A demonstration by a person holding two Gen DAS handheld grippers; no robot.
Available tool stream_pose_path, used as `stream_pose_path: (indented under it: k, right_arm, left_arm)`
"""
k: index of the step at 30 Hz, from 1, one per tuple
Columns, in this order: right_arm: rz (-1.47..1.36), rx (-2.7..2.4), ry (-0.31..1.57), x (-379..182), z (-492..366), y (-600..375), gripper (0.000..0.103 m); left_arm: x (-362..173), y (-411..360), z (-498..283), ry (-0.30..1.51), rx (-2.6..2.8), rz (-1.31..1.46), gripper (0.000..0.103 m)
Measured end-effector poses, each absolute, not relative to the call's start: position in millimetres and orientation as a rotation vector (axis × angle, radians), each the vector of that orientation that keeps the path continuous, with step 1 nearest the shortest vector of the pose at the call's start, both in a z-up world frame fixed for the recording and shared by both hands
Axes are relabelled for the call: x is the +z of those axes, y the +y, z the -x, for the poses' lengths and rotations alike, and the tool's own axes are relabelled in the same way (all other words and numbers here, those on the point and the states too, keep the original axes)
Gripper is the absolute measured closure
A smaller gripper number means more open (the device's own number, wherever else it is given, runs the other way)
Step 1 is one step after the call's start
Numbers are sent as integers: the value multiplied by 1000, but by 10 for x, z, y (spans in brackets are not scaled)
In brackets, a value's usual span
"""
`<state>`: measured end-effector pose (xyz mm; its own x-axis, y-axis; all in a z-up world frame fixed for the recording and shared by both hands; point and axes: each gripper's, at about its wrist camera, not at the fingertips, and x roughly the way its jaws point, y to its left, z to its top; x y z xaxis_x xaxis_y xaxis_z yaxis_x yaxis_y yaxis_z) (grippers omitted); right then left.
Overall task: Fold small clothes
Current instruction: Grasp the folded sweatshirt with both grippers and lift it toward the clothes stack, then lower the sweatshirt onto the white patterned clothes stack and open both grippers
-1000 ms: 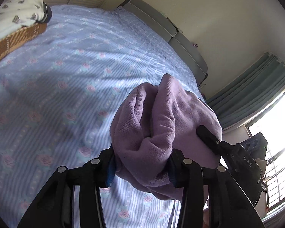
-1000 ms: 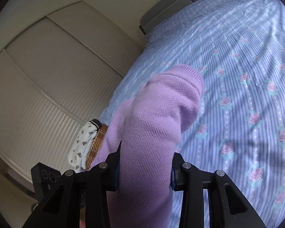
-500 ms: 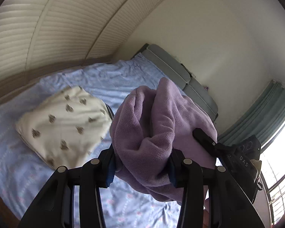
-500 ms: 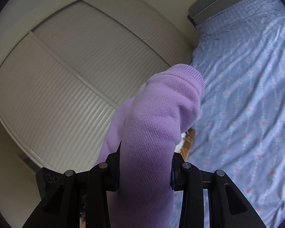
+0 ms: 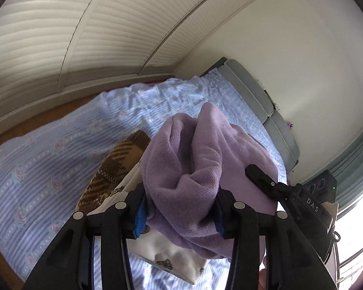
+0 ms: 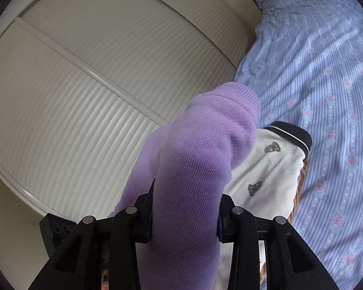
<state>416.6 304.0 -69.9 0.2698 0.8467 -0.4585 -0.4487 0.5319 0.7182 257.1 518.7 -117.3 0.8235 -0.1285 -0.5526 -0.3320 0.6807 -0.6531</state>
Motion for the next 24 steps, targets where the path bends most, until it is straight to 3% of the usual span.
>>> stream_pose_path:
  k: [7,14,18,24]
  right_arm:
    - [-488,815,1028,-1200,-4170,3008,60]
    - [-367,819,1032,-1012,-4154,3023,41]
    - [-237,749,931,-849,-4083,2868,28]
    - [-16,788,614,-457,-3869,2659,26]
  left_arm:
    - [-1540,5218,-2649,613,124,850,55]
    - [-1249,5085,-2485,596,181,746,45]
    - [-939,4875,-2324,559,232,598,37]
    - [-560,4389,-2145,448,220,345,29]
